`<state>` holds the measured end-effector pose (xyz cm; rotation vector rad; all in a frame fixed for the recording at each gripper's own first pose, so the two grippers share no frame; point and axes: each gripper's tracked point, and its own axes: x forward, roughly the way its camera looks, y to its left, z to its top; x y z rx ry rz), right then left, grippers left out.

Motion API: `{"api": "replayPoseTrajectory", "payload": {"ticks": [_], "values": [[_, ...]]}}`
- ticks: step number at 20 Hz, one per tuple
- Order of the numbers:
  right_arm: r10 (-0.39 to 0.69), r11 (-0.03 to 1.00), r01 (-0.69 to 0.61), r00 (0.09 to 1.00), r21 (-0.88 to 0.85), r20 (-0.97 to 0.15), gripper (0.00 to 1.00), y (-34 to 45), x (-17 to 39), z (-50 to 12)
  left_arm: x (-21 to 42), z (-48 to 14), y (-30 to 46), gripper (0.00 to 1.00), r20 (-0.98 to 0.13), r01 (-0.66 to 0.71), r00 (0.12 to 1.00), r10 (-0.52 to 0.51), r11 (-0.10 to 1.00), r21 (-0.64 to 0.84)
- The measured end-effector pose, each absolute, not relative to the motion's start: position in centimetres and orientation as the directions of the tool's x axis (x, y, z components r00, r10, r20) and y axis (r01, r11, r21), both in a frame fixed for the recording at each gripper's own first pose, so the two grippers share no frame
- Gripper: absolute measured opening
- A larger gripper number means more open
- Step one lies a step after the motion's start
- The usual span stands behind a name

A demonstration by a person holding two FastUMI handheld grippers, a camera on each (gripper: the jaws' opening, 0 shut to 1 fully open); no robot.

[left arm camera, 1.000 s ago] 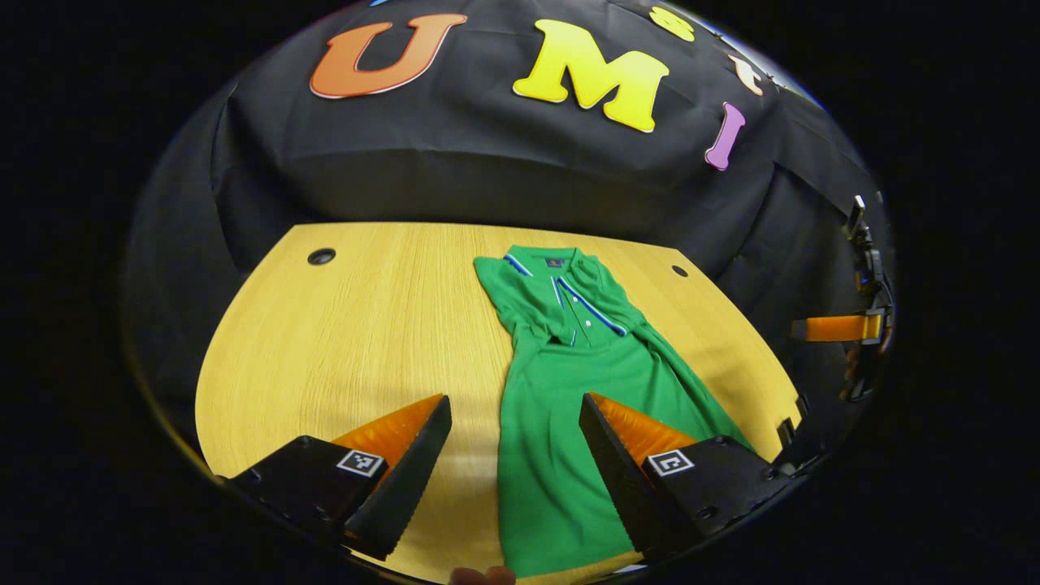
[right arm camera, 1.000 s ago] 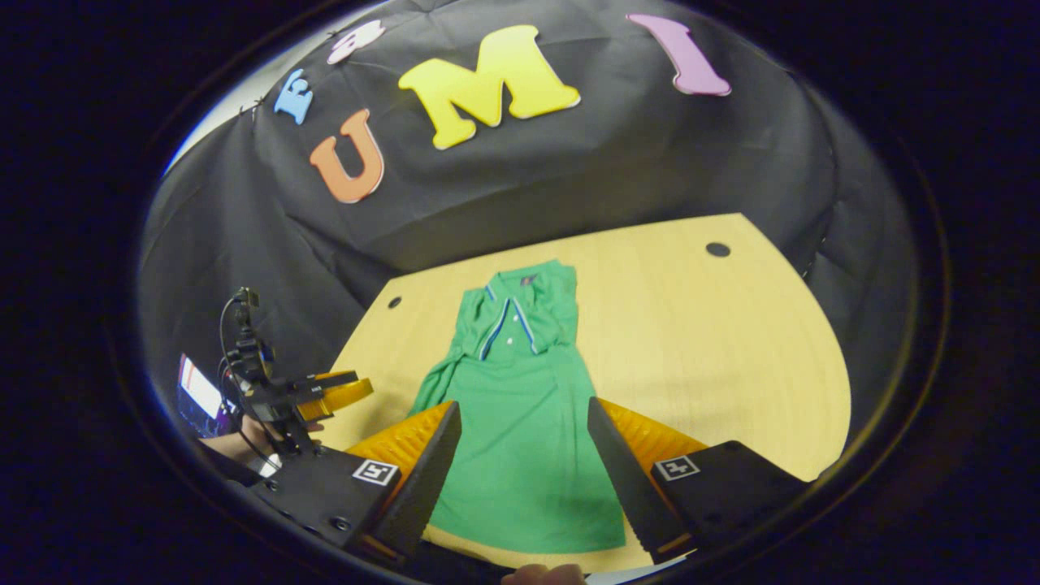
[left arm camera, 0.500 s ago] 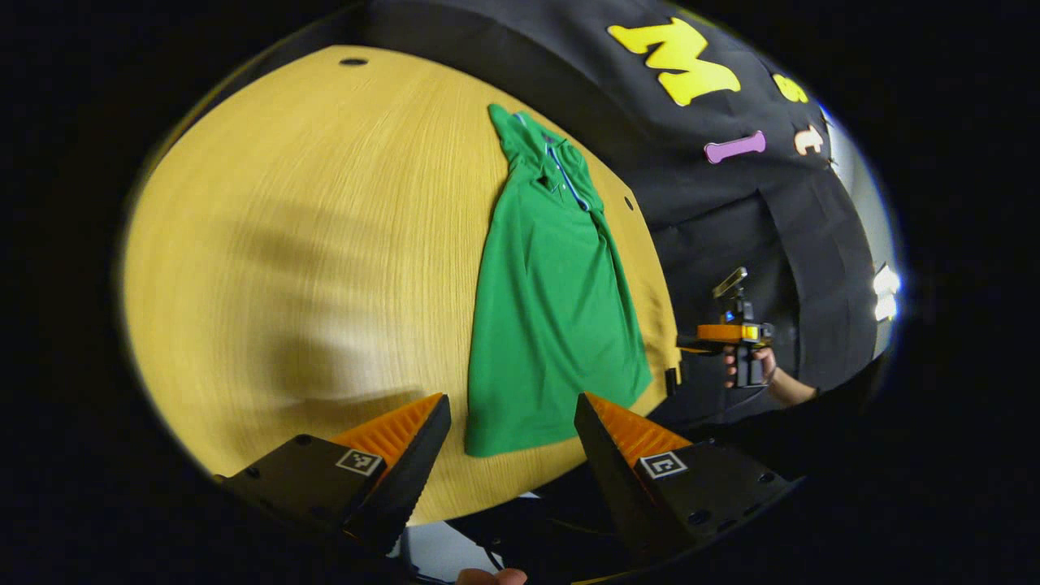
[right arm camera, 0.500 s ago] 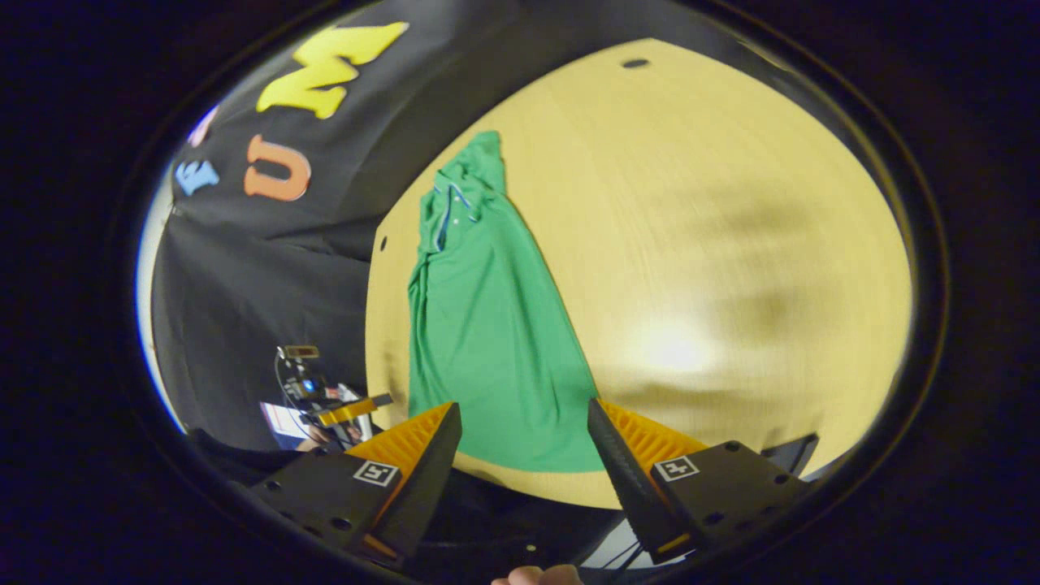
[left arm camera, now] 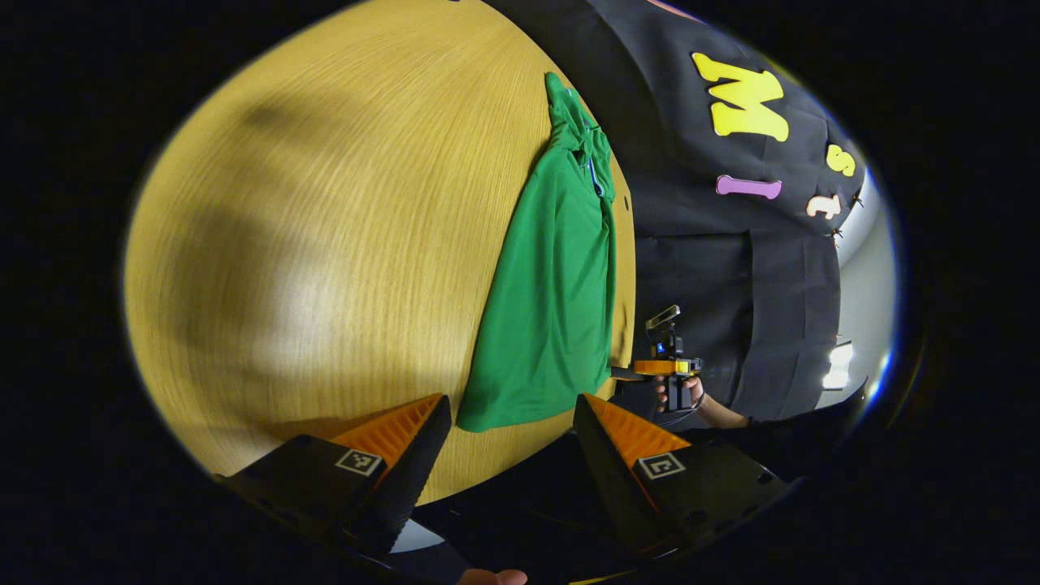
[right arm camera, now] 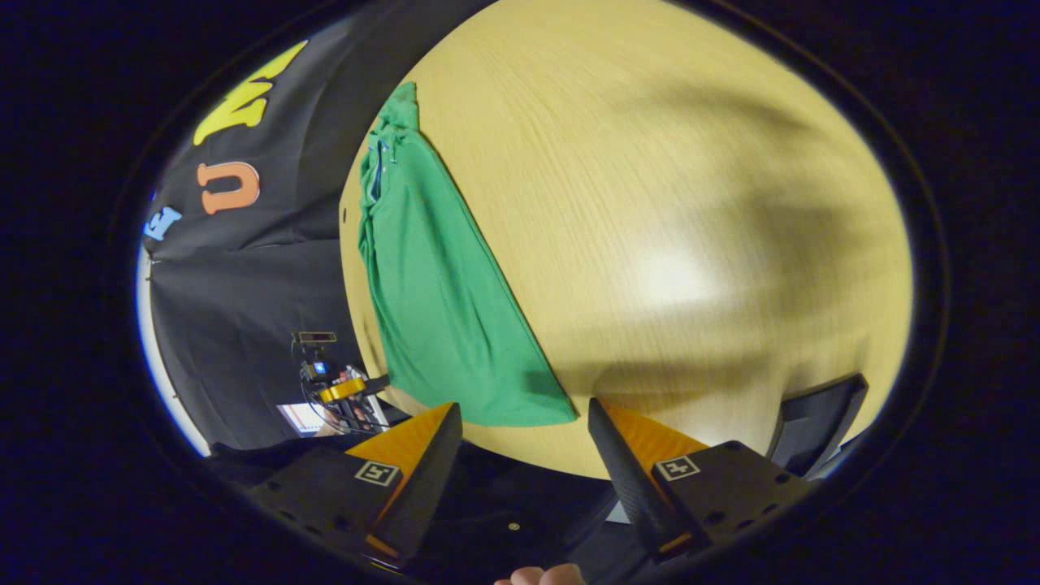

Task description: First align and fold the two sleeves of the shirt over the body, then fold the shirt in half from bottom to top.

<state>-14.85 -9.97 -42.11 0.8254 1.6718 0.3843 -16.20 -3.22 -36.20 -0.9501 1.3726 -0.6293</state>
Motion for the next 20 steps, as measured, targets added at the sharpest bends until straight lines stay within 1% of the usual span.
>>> {"api": "replayPoseTrajectory", "payload": {"ticks": [1, 2, 3, 4, 5, 7, 9, 10, 11, 12, 13, 14, 16, 17, 18, 19, 20], "values": [[0.710, 0.679, 0.328, -0.067, 0.657, -0.701, 0.96, -9.7, -14.7, -42.0, -16.2, -36.1, -3.7, 0.98, -0.515, -0.152, 0.120, -0.849, 0.497, -0.854], [0.720, 0.665, 0.337, -0.054, 0.666, -0.692, 0.96, -9.3, -14.5, -42.0, -16.5, -36.2, -4.0, 0.98, -0.507, -0.149, 0.109, -0.855, 0.490, -0.859], [0.732, 0.648, 0.348, -0.040, 0.678, -0.680, 0.92, -8.7, -14.2, -42.0, -16.5, -36.1, -4.4, 0.98, -0.499, -0.145, 0.104, -0.860, 0.483, -0.863], [0.743, 0.631, 0.362, -0.028, 0.686, -0.668, 0.92, -8.0, -14.1, -42.0, -16.5, -36.0, -4.7, 1.00, -0.491, -0.144, 0.102, -0.865, 0.475, -0.868], [0.754, 0.615, 0.371, -0.020, 0.695, -0.657, 0.95, -7.3, -14.0, -42.0, -16.3, -36.0, -5.3, 0.98, -0.482, -0.148, 0.104, -0.870, 0.466, -0.873], [0.771, 0.591, 0.382, -0.010, 0.711, -0.636, 0.95, -6.0, -13.8, -42.1, -15.8, -35.8, -6.5, 0.97, -0.461, -0.159, 0.114, -0.880, 0.442, -0.883], [0.785, 0.568, 0.395, 0.003, 0.722, -0.619, 0.95, -5.0, -13.3, -42.1, -15.6, -36.7, -7.8, 0.97, -0.474, -0.171, 0.119, -0.873, 0.452, -0.875], [0.791, 0.557, 0.404, 0.009, 0.726, -0.612, 0.95, -4.2, -13.1, -42.1, -15.2, -37.0, -8.4, 0.85, -0.475, -0.182, 0.125, -0.871, 0.450, -0.874], [0.785, 0.564, 0.404, 0.008, 0.720, -0.620, 0.95, -3.7, -13.1, -42.5, -14.7, -37.1, -9.0, 0.78, -0.468, -0.189, 0.133, -0.873, 0.441, -0.877], [0.783, 0.568, 0.402, 0.004, 0.718, -0.622, 0.89, -3.3, -13.2, -42.8, -14.5, -37.2, -9.5, 0.71, -0.469, -0.188, 0.136, -0.873, 0.442, -0.877], [0.784, 0.568, 0.406, -0.001, 0.716, -0.621, 0.78, -2.7, -13.1, -42.9, -14.6, -37.4, -10.2, 0.70, -0.476, -0.184, 0.135, -0.869, 0.450, -0.874], [0.788, 0.561, 0.413, 0.000, 0.717, -0.616, 0.70, -2.0, -13.0, -43.1, -14.5, -37.7, -10.6, 0.71, -0.486, -0.185, 0.131, -0.864, 0.460, -0.868], [0.788, 0.550, 0.436, 0.012, 0.712, -0.616, 0.61, -0.8, -12.4, -43.7, -14.3, -38.1, -11.1, 0.57, -0.511, -0.190, 0.122, -0.851, 0.485, -0.854], [0.792, 0.537, 0.450, 0.024, 0.714, -0.611, 0.42, -0.1, -11.9, -43.9, -14.3, -38.4, -11.1, 0.54, -0.525, -0.194, 0.118, -0.843, 0.499, -0.844], [0.789, 0.534, 0.453, 0.037, 0.713, -0.614, 0.36, 0.0, -11.5, -43.9, -14.2, -38.7, -11.3, 0.45, -0.539, -0.199, 0.117, -0.834, 0.512, -0.836], [0.789, 0.532, 0.453, 0.041, 0.715, -0.613, 0.35, 0.4, -11.5, -44.0, -13.9, -39.0, -11.5, 0.40, -0.546, -0.207, 0.119, -0.829, 0.518, -0.830], [0.788, 0.529, 0.456, 0.048, 0.716, -0.613, 0.27, 0.6, -11.2, -44.1, -13.9, -39.1, -11.8, 0.33, -0.552, -0.213, 0.120, -0.825, 0.522, -0.826]]}}
